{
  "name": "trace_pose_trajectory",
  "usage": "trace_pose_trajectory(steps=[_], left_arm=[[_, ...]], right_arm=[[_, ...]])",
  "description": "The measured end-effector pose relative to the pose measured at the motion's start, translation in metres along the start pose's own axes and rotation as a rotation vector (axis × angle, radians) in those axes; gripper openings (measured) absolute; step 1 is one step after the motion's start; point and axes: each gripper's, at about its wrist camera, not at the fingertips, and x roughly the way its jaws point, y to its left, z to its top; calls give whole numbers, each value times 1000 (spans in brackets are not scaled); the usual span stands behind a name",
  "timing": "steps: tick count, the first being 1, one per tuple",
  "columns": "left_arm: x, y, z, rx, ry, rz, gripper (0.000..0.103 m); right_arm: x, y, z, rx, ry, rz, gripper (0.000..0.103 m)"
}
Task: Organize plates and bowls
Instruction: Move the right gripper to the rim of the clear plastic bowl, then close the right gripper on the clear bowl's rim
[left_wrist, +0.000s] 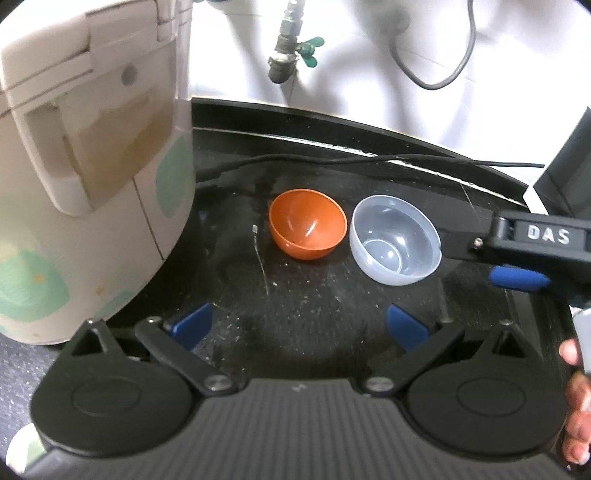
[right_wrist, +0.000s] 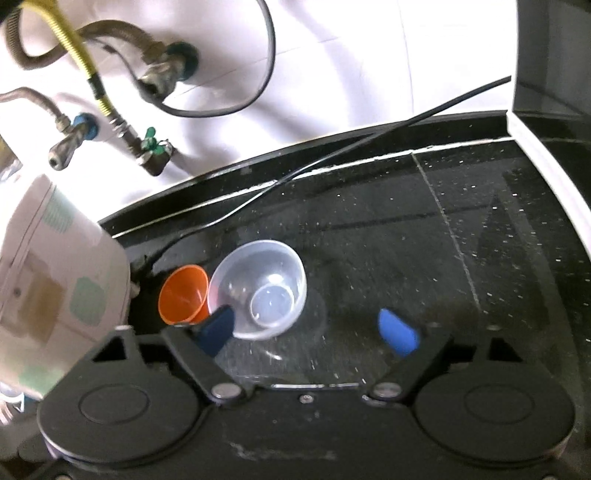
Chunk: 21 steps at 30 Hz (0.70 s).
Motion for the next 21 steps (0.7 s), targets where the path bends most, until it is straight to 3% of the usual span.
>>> trace_pose_trajectory(steps=[6,12,19,21], left_arm=[[8,-5,3,-7,5,9,103],[15,-10,6,-16,6,5,103],[21,-33,9,30,-19,-14,100],[23,-42,10,57,-25,-18,91]], right_arm=[[36,-3,8,22,57,31,37],[61,-6,10,10,96,56,11],[49,-10,11,-37,114,59,6],[44,-13,12,-43,118,59,6]])
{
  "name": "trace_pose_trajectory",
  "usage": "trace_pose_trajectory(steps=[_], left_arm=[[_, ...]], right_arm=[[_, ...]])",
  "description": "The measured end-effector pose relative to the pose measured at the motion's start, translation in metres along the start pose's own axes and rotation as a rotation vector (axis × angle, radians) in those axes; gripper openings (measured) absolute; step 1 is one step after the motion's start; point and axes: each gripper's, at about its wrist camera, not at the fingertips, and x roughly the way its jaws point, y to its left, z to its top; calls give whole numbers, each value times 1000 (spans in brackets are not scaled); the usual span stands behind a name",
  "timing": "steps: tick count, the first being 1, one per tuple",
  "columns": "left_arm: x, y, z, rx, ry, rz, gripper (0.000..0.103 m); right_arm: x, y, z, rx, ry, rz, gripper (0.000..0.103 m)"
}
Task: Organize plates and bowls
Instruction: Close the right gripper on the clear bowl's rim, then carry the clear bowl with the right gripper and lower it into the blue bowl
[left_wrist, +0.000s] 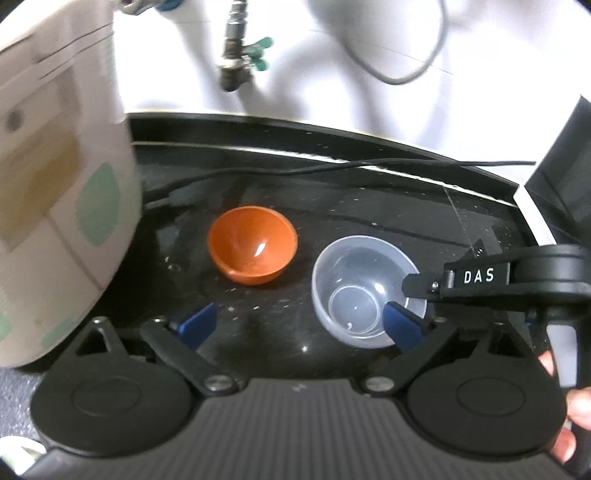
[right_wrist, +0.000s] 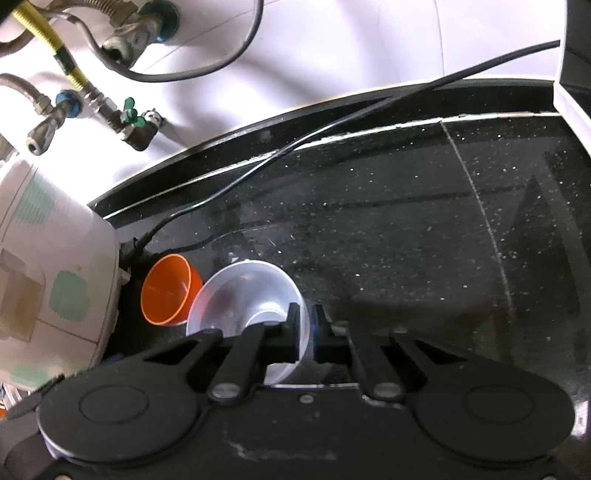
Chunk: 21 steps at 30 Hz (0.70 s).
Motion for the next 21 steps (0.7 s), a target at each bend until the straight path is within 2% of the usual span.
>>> trace_pose_trajectory(steps=[1,3,6,14,16,18,19,21], left_arm=[[2,-4,0,14,3,-1,88],[6,-11,-1,36,15,-8,74],[13,-16,-2,45,38,-12,58],[22,-10,0,-14,57,-21,55],[25,-10,1,-17,61,-31,48],[28,-11,2,-20,78,-44,36],[29,-12,3,-19,83,-49,33],[30,-14,2,-5,85,-54,21]], right_arm=[[-1,-1,0,-5,2,1,6],[-4,-4,0,-4,6,4,6],[-5,-8,0,6,8,2,6],[0,-10,-3,21,12,-8,11],[0,-10,-2,24,8,-6,12],[1,-10,-1,28,4,-4,12],[1,-9,-1,32,1,0,12],[1,-8,-2,35,-11,2,12]])
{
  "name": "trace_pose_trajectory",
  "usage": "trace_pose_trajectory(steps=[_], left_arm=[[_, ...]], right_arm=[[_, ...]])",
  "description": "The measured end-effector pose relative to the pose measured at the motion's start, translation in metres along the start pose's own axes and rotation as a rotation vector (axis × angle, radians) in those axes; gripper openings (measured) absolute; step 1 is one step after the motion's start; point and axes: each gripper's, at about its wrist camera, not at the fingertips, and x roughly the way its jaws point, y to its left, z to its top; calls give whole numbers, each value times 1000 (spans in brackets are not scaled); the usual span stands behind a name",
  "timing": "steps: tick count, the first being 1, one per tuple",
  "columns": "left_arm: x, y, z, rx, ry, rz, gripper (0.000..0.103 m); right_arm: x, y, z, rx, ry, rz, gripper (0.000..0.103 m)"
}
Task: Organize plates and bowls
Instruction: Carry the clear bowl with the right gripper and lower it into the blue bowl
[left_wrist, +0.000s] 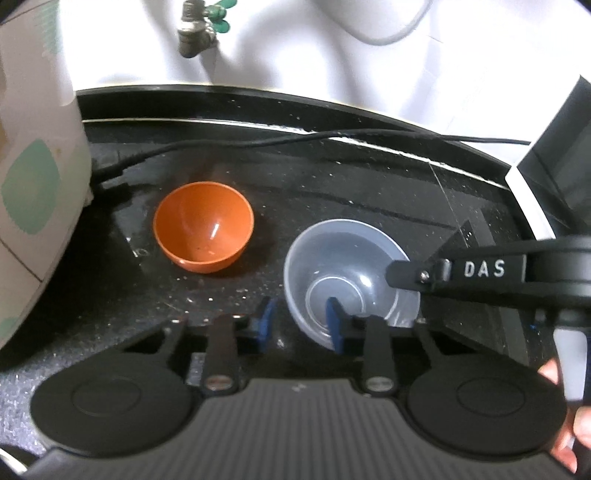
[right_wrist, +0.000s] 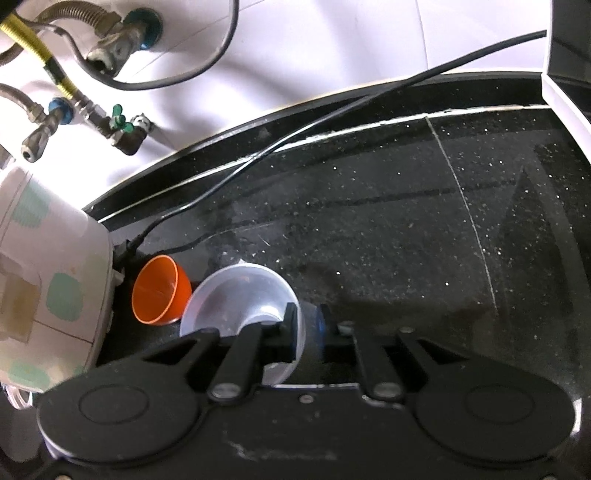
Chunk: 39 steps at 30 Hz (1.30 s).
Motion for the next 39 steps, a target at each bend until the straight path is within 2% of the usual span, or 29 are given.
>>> trace_pose_trajectory(steps=[5,17,31,39], left_arm=[[-1,-7,-3,38,9,14,16],[-36,-3,-15,88,3,-20,16],[-103,15,-45,172,9,-85,16],[-145,24,-71,260,8,-145,16]], right_arm=[[-6,5,-5,-16,-34,-4,9],[-41,18,-27,-17,-88,-23,9],[-108,45,-97,2,-115,-31,9],[-151,65,-144,14,-133,-48,9]])
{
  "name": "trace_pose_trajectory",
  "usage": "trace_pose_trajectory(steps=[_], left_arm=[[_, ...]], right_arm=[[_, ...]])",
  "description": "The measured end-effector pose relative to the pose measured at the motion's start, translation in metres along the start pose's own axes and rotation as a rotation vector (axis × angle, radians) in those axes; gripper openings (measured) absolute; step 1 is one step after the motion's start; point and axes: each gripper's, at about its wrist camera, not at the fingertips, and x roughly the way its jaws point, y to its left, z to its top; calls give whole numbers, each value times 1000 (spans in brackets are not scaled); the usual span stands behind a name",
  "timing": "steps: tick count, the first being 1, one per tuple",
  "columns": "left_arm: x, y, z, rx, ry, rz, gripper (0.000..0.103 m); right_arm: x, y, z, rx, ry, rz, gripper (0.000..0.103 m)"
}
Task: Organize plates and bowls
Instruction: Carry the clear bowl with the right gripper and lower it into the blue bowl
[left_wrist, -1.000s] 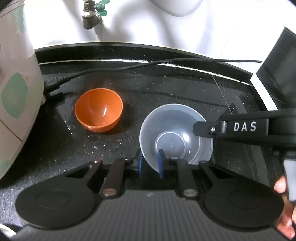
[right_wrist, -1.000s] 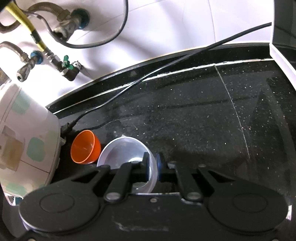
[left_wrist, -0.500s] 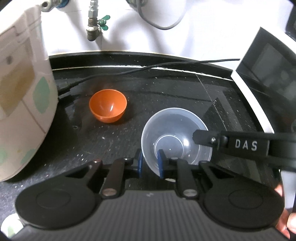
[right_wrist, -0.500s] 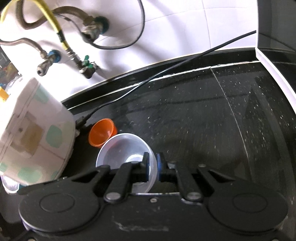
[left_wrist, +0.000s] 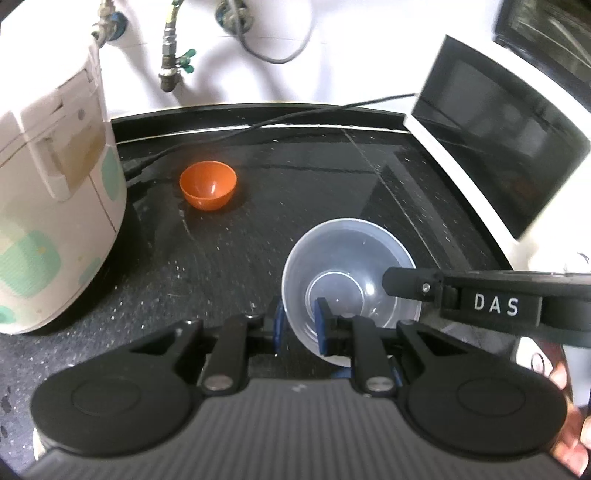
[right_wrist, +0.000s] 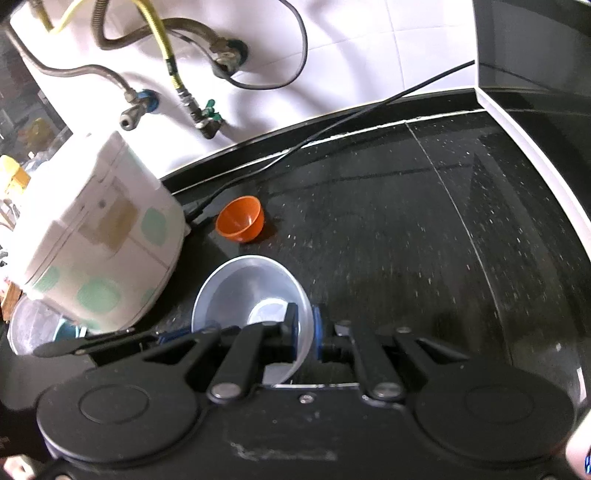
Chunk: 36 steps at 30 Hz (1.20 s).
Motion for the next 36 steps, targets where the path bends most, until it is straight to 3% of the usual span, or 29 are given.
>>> trace_pose_trajectory(steps=[7,18,29,36], left_arm=[[-21,-11,-26,84,17,-36,18],[-20,-26,-57,155,88,-50,19],[-6,-32,-62,165,130,-27,21],[-1,-33,-60,155,135,-24,28]], right_arm=[[-33,8,-44,21,10,-31,9],[-49,-3,-91,69,55,-58,9],[-37,-11,-96,69,110,-55,10],[-26,-12,-91,64,135,-39,11]])
